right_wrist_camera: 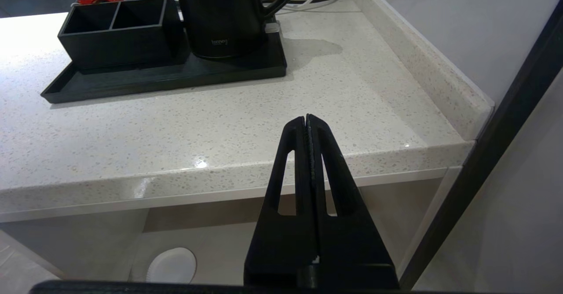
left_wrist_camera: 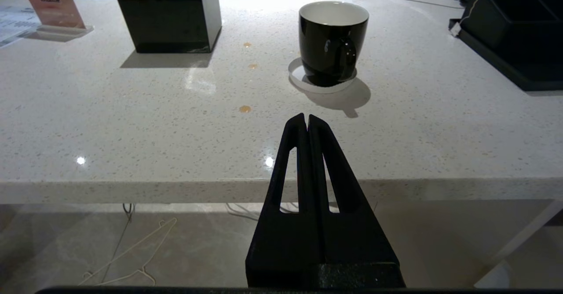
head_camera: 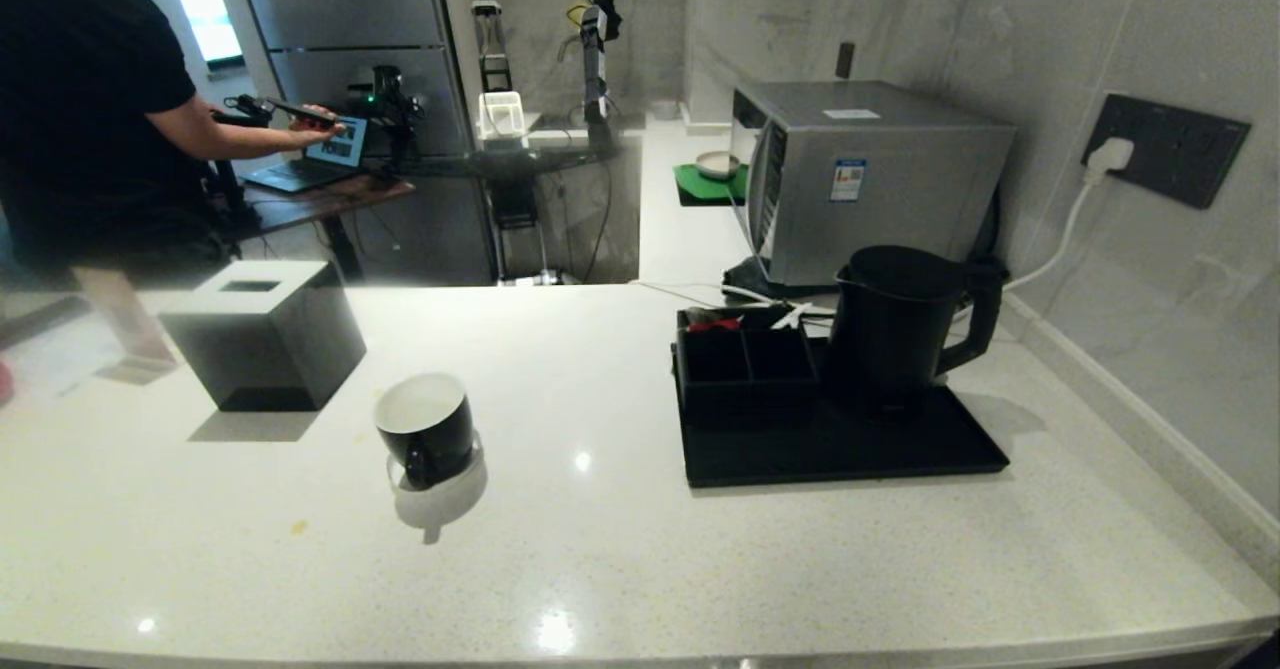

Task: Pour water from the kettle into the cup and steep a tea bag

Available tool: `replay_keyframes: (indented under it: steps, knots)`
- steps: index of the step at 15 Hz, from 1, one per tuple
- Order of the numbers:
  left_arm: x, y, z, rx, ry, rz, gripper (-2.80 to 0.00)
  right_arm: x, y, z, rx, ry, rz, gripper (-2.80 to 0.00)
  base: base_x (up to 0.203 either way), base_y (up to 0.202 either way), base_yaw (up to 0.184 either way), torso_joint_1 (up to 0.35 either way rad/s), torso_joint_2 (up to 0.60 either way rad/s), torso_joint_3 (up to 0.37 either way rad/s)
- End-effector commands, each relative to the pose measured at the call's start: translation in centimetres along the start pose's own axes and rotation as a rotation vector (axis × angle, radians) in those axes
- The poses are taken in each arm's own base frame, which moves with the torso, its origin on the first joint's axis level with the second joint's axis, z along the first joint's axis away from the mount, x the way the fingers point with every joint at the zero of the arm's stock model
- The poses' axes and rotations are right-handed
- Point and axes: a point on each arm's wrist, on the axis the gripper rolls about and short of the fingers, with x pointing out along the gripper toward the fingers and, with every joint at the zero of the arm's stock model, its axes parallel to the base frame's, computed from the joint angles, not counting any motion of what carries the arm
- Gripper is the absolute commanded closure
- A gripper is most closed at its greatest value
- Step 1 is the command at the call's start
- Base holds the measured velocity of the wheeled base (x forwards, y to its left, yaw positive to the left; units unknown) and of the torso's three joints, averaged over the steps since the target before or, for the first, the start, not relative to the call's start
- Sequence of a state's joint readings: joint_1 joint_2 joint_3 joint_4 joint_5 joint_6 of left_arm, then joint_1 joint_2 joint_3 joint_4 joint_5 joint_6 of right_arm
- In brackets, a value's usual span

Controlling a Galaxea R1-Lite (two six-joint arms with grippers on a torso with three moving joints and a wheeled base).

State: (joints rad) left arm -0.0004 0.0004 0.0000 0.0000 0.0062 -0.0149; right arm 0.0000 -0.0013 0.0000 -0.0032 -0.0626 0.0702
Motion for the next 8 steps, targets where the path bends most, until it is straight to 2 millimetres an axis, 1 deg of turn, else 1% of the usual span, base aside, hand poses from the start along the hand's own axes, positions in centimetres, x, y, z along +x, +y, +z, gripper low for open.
replay_keyframes:
  steps: [1, 8]
  knots:
    - [0.00, 0.00, 0.00, 0.000, 0.000, 0.002, 0.00, 0.01, 0.00, 0.00, 0.000, 0.001, 0.000, 0.00, 0.000, 0.000, 0.000, 0.000, 0.00, 0.000]
    - [0.00, 0.00, 0.00, 0.000, 0.000, 0.000, 0.00, 0.01, 0.00, -0.03, -0.007, 0.004, -0.001, 0.00, 0.000, 0.000, 0.000, 0.000, 0.00, 0.000]
